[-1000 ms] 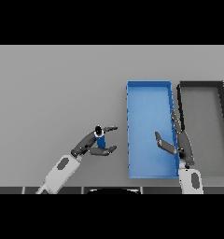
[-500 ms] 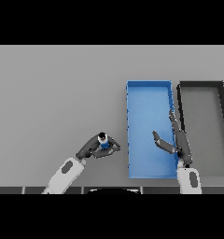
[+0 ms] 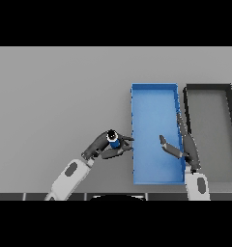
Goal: Pick up the blue pipe and place it into the blue bin.
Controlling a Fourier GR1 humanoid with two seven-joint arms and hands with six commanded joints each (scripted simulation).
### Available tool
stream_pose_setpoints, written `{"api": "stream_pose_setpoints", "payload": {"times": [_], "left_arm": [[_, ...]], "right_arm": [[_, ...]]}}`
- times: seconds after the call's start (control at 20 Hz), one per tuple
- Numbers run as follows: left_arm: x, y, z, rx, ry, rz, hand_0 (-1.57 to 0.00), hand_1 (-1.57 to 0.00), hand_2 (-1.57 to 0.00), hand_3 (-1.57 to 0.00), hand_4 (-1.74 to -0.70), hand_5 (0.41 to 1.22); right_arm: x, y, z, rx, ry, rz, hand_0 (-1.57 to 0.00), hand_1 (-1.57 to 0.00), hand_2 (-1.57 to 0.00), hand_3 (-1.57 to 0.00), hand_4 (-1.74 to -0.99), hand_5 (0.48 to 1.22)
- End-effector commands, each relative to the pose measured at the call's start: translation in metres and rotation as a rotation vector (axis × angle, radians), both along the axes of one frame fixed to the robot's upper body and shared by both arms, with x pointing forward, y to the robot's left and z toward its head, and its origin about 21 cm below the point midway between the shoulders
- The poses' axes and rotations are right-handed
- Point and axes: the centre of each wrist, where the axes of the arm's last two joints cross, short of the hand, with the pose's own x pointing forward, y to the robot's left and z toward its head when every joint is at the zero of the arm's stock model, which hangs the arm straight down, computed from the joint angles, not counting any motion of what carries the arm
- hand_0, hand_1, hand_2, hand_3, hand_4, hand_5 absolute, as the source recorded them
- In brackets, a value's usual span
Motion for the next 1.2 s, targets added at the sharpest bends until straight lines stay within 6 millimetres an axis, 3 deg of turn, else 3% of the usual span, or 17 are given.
{"api": "stream_pose_setpoints", "payload": {"times": [0.0,0.3,0.5,0.6,0.75,0.9,1.0,1.15], "left_arm": [[0.002,-0.002,0.007,0.000,-0.013,-0.010,-1.55,-1.56,-1.56,-1.56,-1.47,1.215],[0.005,-0.007,0.025,0.024,-0.022,-0.040,-1.57,-1.57,-1.57,-1.57,-1.47,1.220],[0.005,-0.004,0.019,0.031,-0.012,-0.036,-1.57,-1.57,-1.57,-1.57,-1.47,1.220],[0.003,-0.009,0.019,0.034,-0.018,-0.038,-1.57,-1.57,-1.57,-1.57,-1.47,1.220],[0.004,-0.009,0.017,0.032,-0.016,-0.051,-1.57,-1.57,-1.57,-1.57,-1.47,1.220],[0.000,-0.009,0.017,0.039,-0.017,-0.052,-1.57,-1.57,-1.57,-1.57,-1.47,1.221],[0.001,-0.013,0.021,0.043,-0.020,-0.063,-1.57,-1.57,-1.57,-1.57,-1.47,1.221],[0.004,-0.010,0.022,0.041,-0.019,-0.071,-1.57,-1.57,-1.57,-1.57,-1.47,1.221]], "right_arm": [[-0.001,-0.001,-0.001,-0.004,0.001,0.003,0.00,0.00,0.00,0.00,-1.184,0.643],[0.003,-0.001,0.000,-0.017,-0.018,-0.011,0.00,0.00,0.00,0.00,-1.151,0.643],[-0.040,0.014,-0.004,-0.021,-0.062,-0.137,0.00,0.00,0.00,0.00,-1.138,0.643],[-0.065,0.024,-0.002,-0.034,-0.072,-0.243,0.00,0.00,0.00,0.00,-1.188,0.643],[-0.079,0.036,0.009,-0.037,-0.099,-0.298,0.00,0.00,-0.02,0.00,-1.187,0.642],[-0.078,0.036,0.034,0.165,-0.143,-0.133,0.00,-0.02,-0.09,0.00,-1.202,0.624],[-0.074,0.027,0.048,0.175,-0.031,-0.019,0.00,-0.03,-0.12,0.00,-1.215,0.607],[-0.058,0.030,0.072,0.177,0.021,0.146,0.00,-0.01,-0.11,0.00,-1.237,0.577]]}}
